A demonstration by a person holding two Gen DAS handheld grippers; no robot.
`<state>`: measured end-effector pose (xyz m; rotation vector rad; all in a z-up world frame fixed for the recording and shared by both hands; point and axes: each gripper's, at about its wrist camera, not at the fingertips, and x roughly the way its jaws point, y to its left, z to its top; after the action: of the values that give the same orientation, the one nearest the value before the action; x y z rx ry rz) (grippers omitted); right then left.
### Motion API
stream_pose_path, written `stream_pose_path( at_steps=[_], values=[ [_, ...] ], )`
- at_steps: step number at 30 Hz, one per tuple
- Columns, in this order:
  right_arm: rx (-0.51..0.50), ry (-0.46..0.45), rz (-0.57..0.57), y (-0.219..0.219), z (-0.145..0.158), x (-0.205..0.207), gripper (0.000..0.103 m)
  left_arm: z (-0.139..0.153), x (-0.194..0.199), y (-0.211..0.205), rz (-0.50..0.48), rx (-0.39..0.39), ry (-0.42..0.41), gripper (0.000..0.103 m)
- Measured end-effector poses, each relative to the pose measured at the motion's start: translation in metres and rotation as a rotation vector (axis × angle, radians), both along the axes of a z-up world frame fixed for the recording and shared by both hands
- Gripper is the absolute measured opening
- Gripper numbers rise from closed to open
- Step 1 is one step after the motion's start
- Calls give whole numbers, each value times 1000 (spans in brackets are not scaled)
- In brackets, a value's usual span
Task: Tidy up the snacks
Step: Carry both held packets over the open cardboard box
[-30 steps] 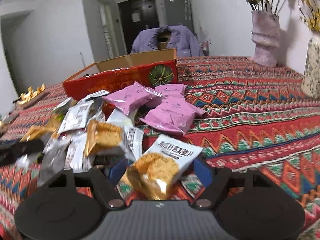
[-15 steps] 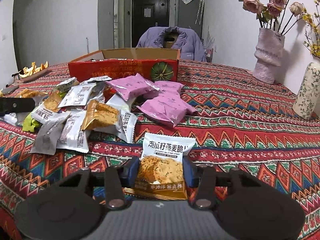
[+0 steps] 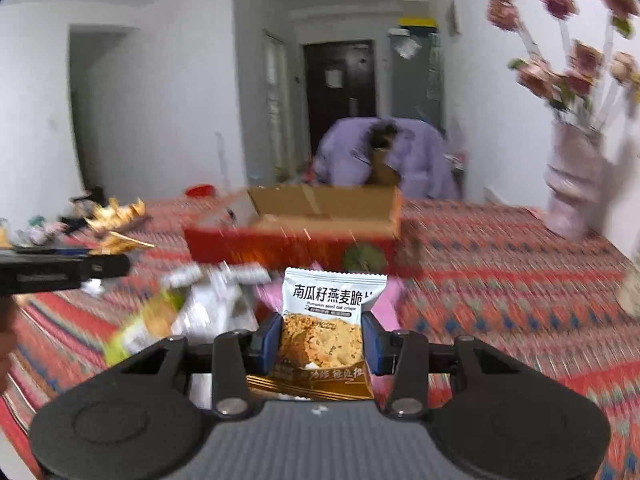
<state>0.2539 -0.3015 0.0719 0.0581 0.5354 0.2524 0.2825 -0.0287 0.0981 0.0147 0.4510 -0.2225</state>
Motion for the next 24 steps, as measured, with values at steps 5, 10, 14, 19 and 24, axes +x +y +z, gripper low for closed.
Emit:
stream_pose_path(
  at_steps=[5,10,14,19,24],
  values=[
    [30,10,75,-4,40,97,41,30,95,4,-1,21,-22,44],
    [19,115,70,7,35,230,41,23,215,-2,24,65,75,44],
    [-97,231,21,24,-6,335,41,-7,304,-9,19,113,151,44],
    [-196,364,-79,28,-69,422,42,-43,377,-8,83,143,234,45],
    [-315,335,-63,42,-84,430,53,-56,393,-8,46,141,286,59]
  ],
)
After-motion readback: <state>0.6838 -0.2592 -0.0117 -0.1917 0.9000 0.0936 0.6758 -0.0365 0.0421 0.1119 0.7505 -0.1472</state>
